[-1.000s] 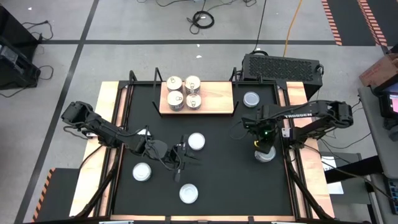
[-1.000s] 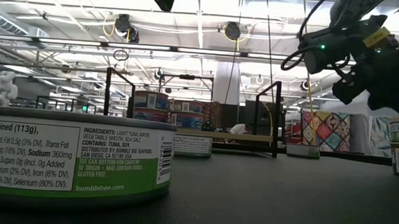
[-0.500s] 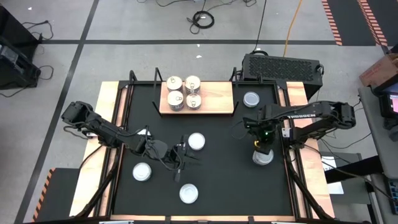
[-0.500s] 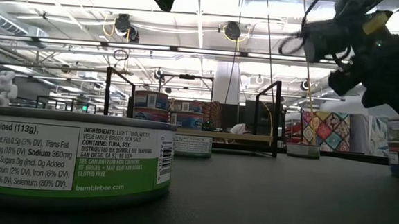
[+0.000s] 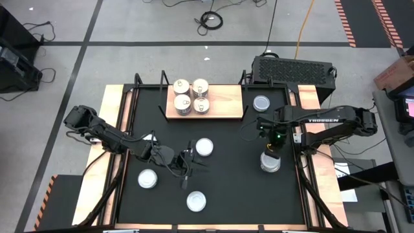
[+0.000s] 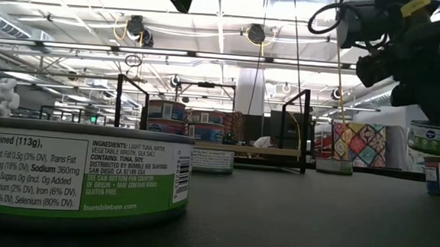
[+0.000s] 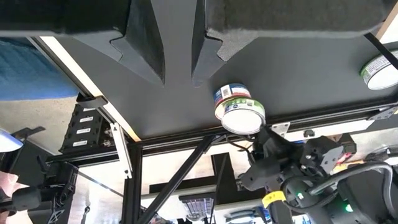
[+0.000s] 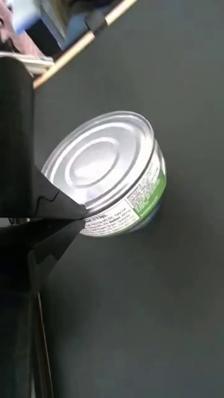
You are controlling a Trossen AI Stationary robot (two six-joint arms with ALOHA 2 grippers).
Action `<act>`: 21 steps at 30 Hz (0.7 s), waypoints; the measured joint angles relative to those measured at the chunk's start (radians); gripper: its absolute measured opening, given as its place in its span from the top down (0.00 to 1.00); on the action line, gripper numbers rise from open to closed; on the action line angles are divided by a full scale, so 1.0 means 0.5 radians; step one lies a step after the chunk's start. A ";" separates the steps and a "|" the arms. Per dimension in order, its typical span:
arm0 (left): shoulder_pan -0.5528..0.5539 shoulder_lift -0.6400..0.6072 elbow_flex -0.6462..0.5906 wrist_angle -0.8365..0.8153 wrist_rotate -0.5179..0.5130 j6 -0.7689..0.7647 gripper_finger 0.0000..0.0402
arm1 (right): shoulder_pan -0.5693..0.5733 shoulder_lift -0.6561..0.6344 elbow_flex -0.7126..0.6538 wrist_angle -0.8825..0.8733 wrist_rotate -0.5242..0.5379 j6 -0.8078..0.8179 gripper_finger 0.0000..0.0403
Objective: Stack canned seafood by type on shelf
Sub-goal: Remove the green tuna can from the top of the blue tuna can
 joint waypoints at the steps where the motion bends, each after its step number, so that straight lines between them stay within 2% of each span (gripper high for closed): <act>1: 0.000 0.000 0.000 0.000 0.000 0.000 0.80 | -0.001 0.001 0.000 0.003 0.032 0.001 1.00; 7: 0.000 0.000 0.000 0.000 0.000 0.000 0.80 | -0.002 0.005 0.002 0.000 0.224 0.029 1.00; 21: 0.000 0.000 -0.001 0.000 0.000 -0.001 0.80 | -0.002 0.005 0.002 -0.065 0.228 0.109 1.00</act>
